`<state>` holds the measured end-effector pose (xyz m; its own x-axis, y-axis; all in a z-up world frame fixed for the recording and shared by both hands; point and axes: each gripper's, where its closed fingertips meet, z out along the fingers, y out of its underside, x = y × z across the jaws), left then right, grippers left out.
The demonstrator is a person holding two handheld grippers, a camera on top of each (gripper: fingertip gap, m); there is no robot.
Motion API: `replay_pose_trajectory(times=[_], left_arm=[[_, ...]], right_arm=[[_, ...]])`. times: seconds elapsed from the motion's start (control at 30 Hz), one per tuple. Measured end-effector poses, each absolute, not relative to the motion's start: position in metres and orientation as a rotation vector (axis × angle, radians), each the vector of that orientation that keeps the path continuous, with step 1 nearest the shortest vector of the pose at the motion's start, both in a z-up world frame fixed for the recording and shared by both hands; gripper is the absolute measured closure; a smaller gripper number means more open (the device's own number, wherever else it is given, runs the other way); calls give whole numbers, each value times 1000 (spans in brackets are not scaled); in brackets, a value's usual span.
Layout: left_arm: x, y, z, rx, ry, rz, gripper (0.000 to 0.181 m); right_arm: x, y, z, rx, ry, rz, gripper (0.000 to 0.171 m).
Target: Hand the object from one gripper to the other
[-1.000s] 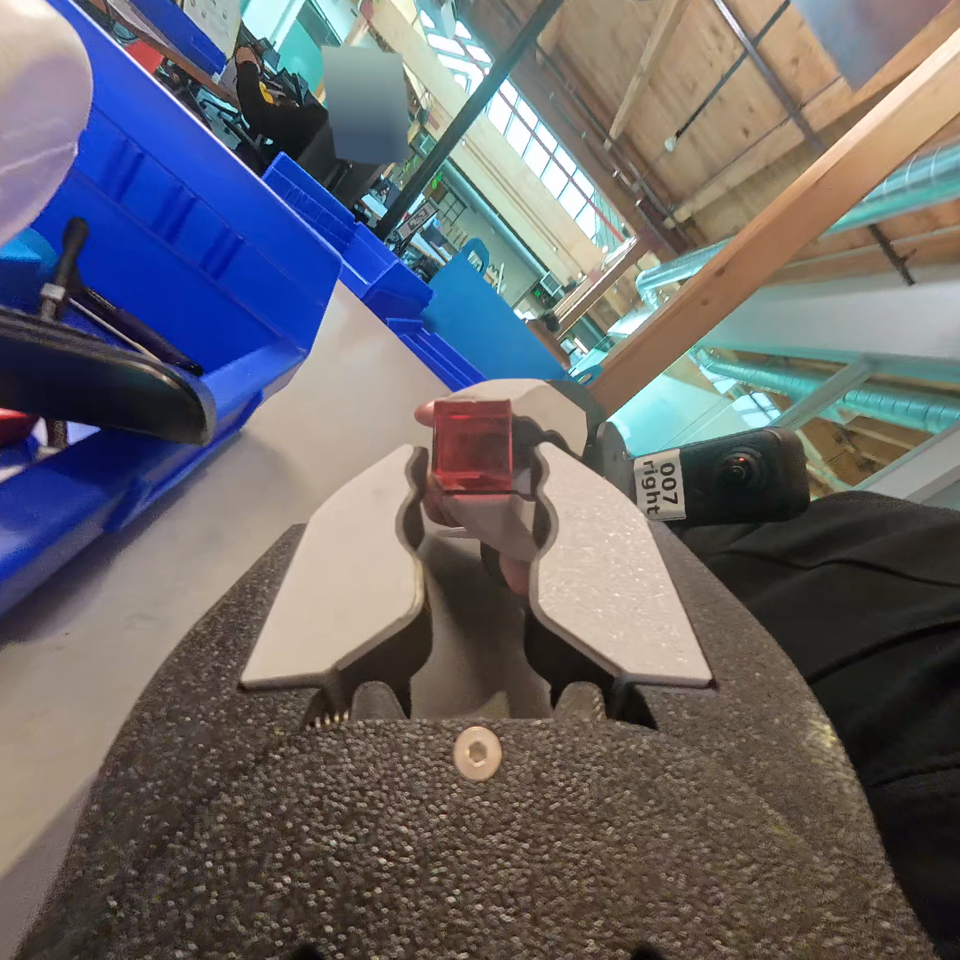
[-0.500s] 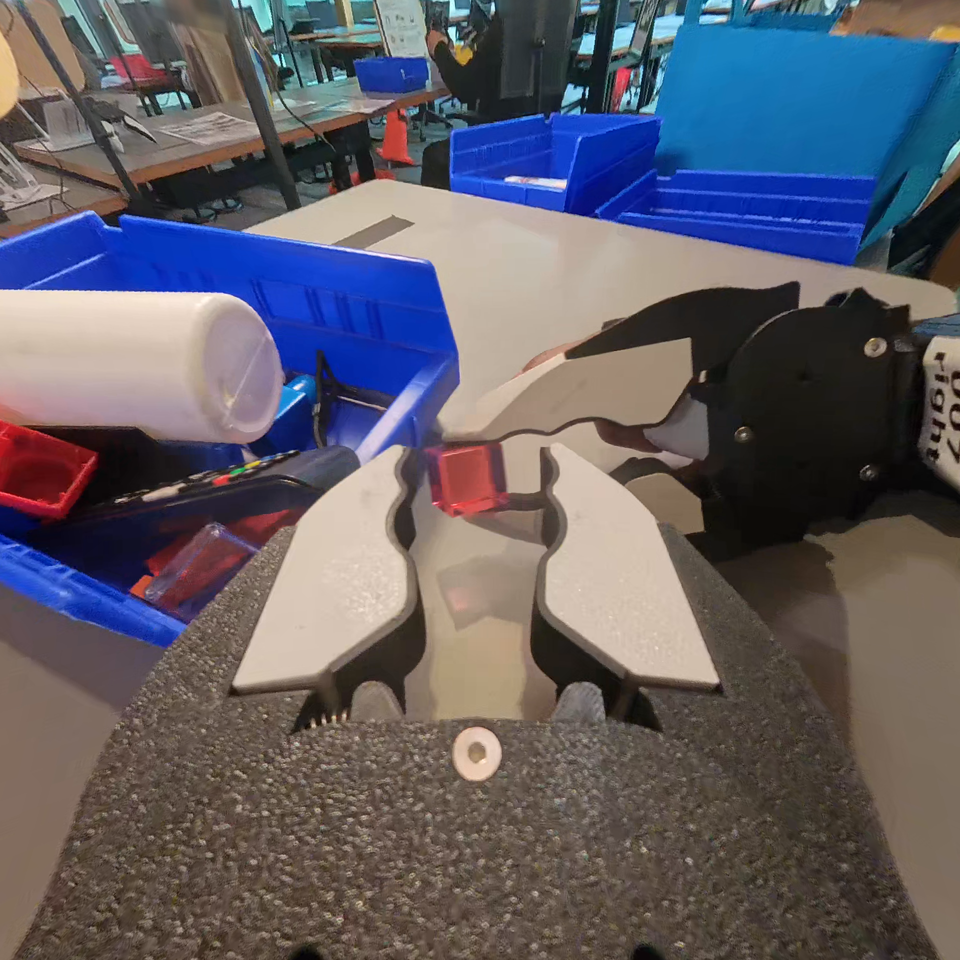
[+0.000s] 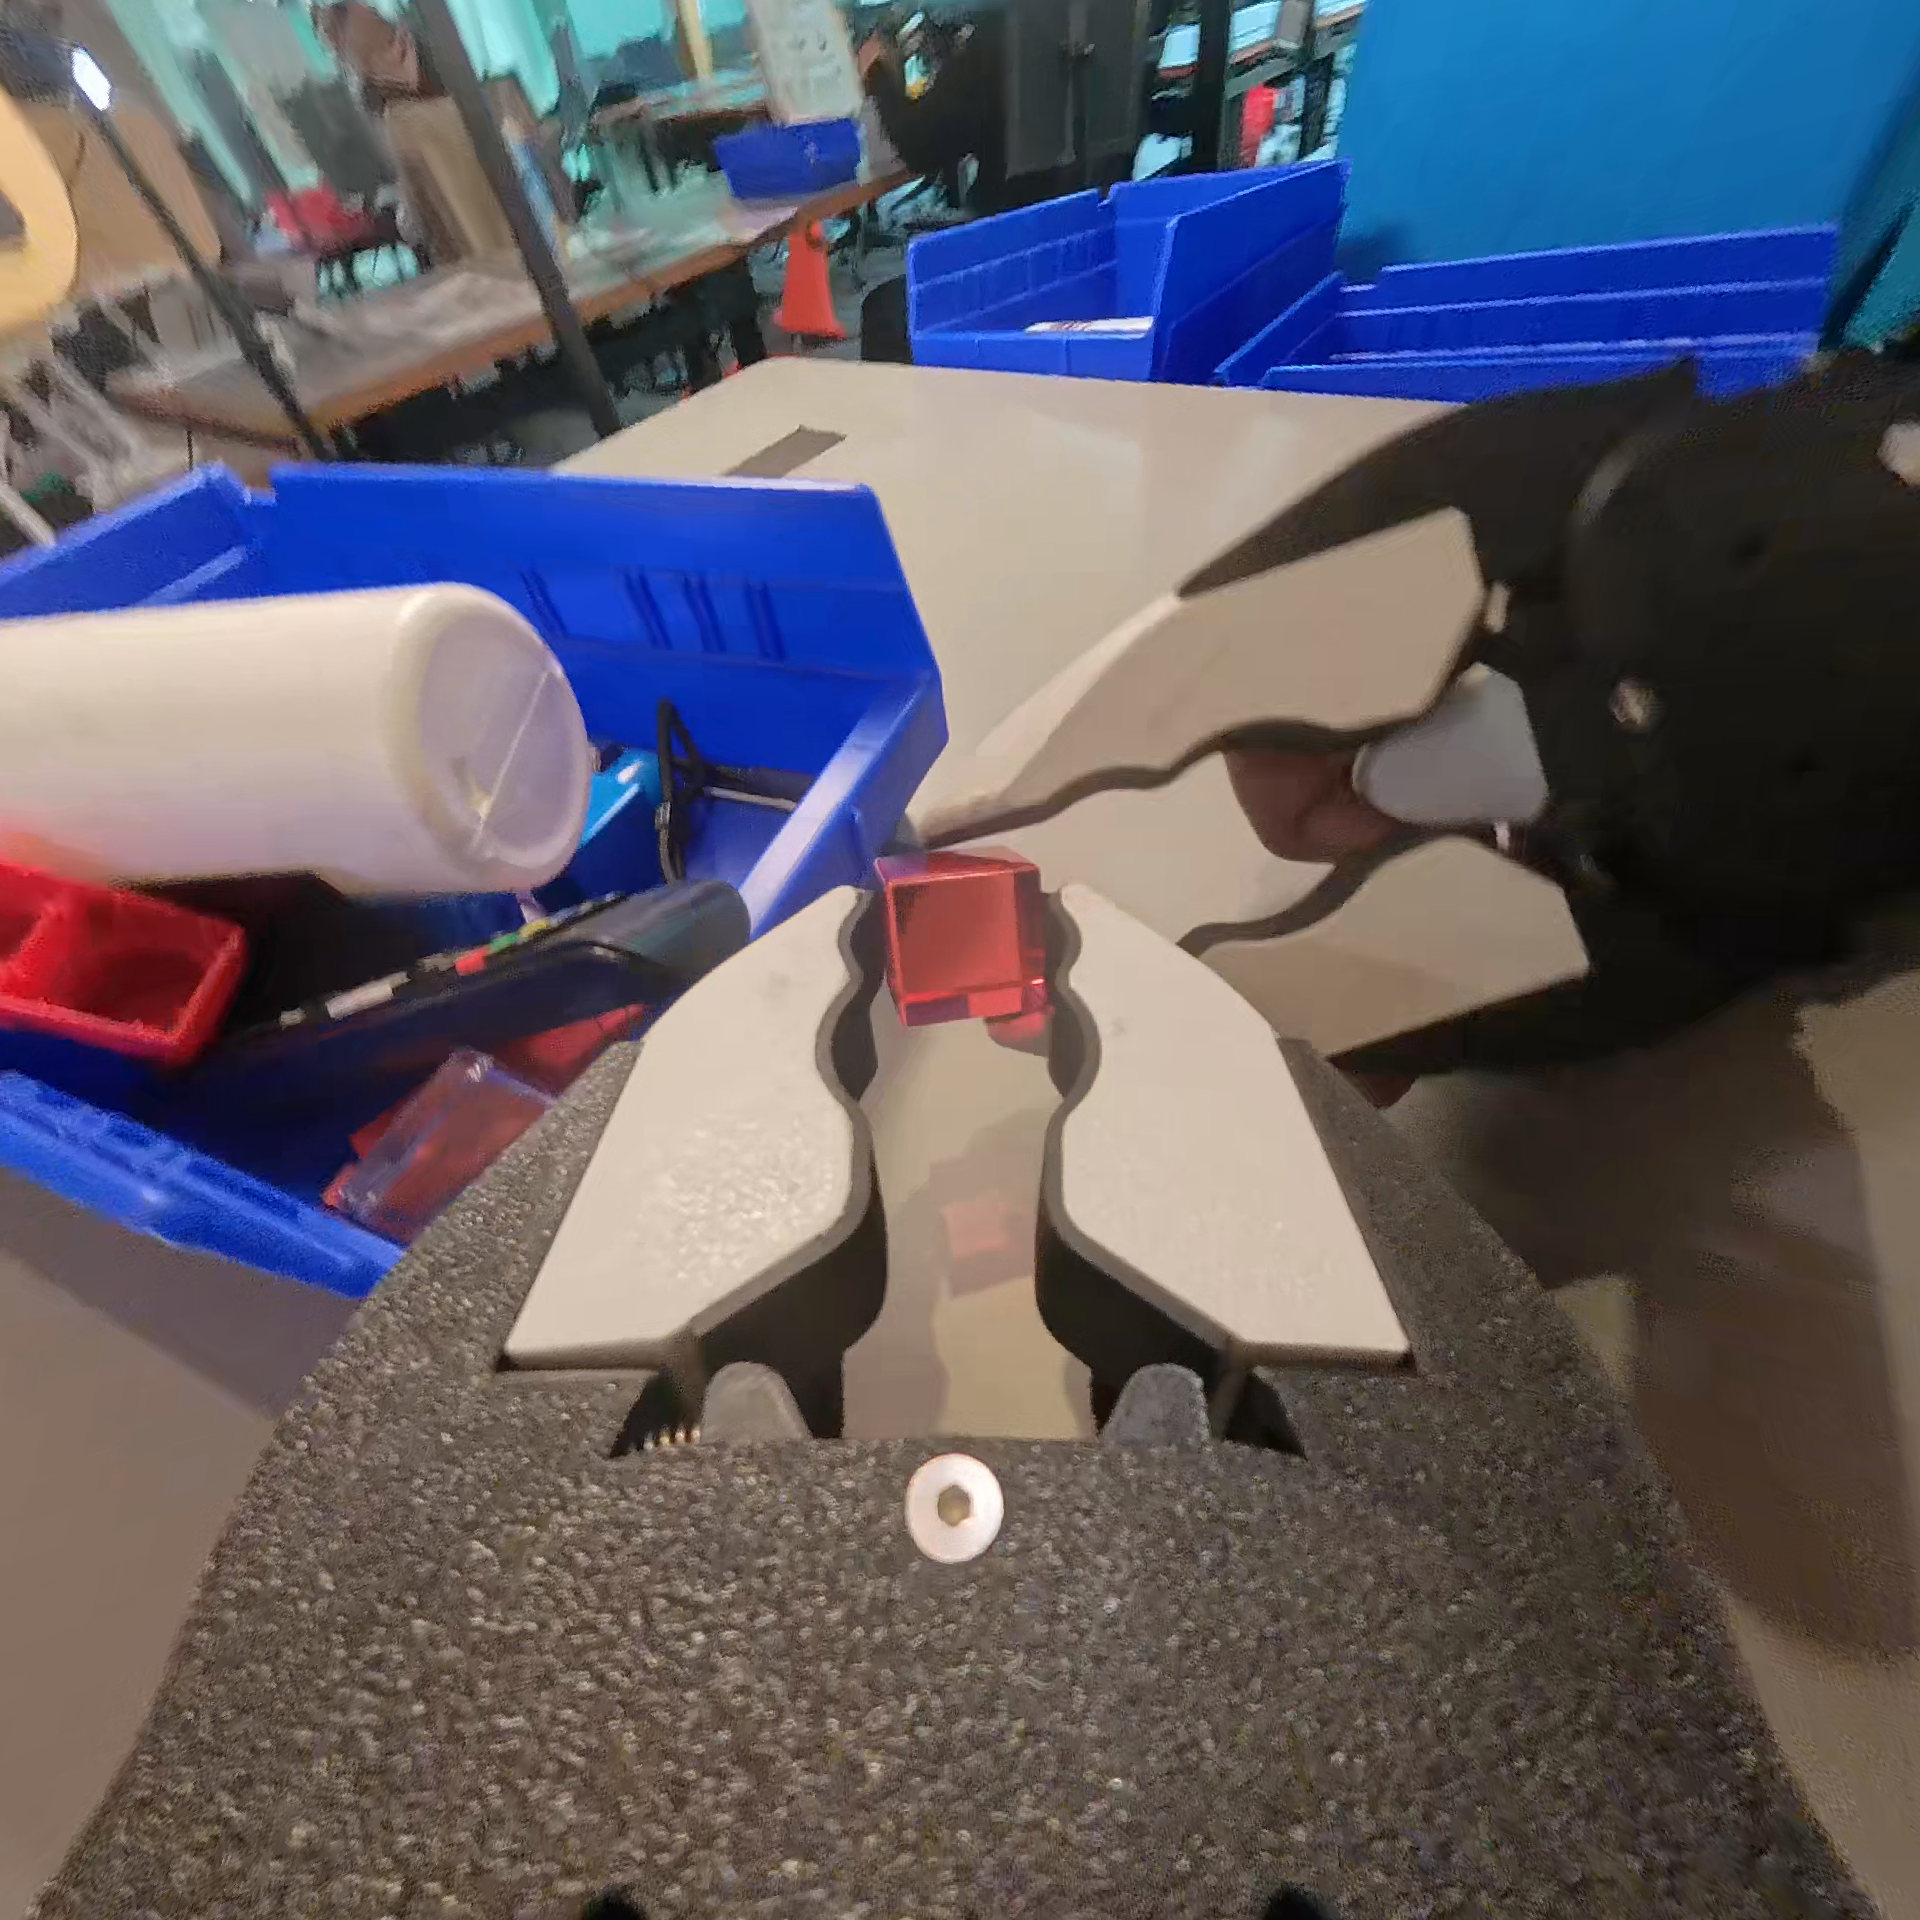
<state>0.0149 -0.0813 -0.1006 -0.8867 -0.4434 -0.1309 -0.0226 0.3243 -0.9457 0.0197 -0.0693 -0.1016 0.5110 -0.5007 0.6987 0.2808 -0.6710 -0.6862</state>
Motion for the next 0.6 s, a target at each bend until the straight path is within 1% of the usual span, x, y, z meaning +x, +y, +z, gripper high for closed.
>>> replay_pose_trajectory(times=[0.07, 0.3, 0.4, 0.5, 0.6], left_arm=[[17, -79, -96, -264, 2161, -1551, 152], [14, -76, -92, 217, 1884, -1217, 152], [7, -81, -96, 296, 1845, -1154, 153], [2, -85, -100, 342, 1835, -1120, 153], [1, -86, -103, 358, 1830, -1083, 153]], right_arm=[[18, -72, -104, -1942, 252, -1031, 134], [11, -82, -98, -1779, 493, -299, 128], [7, -78, -95, -1740, 527, -185, 124], [1, -70, -97, -1754, 511, -169, 125], [-2, -64, -101, -1784, 486, -204, 132]])
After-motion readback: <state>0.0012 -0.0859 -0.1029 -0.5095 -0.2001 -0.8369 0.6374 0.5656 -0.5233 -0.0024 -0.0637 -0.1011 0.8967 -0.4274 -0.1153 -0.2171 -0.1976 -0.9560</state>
